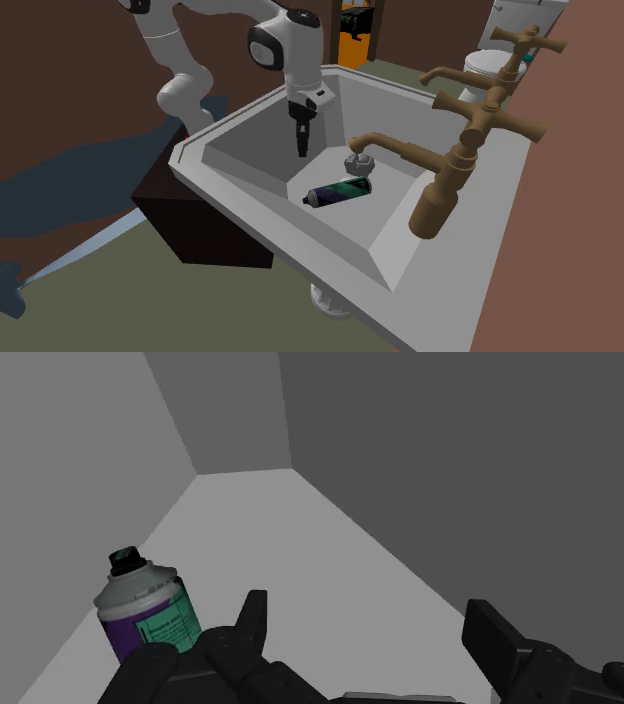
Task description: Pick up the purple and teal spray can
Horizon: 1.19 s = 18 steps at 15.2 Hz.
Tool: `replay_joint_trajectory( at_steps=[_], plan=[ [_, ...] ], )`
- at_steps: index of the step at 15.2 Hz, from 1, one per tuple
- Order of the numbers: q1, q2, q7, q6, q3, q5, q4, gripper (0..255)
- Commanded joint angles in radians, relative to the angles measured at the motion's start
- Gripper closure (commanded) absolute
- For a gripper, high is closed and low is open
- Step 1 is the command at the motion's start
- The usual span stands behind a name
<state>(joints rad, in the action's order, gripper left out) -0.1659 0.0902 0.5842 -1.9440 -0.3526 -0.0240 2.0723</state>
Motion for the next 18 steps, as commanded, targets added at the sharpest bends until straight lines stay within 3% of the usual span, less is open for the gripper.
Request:
replay_joint_trajectory(
  at_steps=[1,11,18],
  plan=[
    [-0.011,-0.071,0.069,-0.017,-0.021,0.022,-0.054,0],
    [-0.113,-0.470,0.330,0.011,-0.032,0.182,-0.464,0],
    [-0.116,-0.498,0.339,-0.070,-0.024,0.196,-0.409,0]
  ],
)
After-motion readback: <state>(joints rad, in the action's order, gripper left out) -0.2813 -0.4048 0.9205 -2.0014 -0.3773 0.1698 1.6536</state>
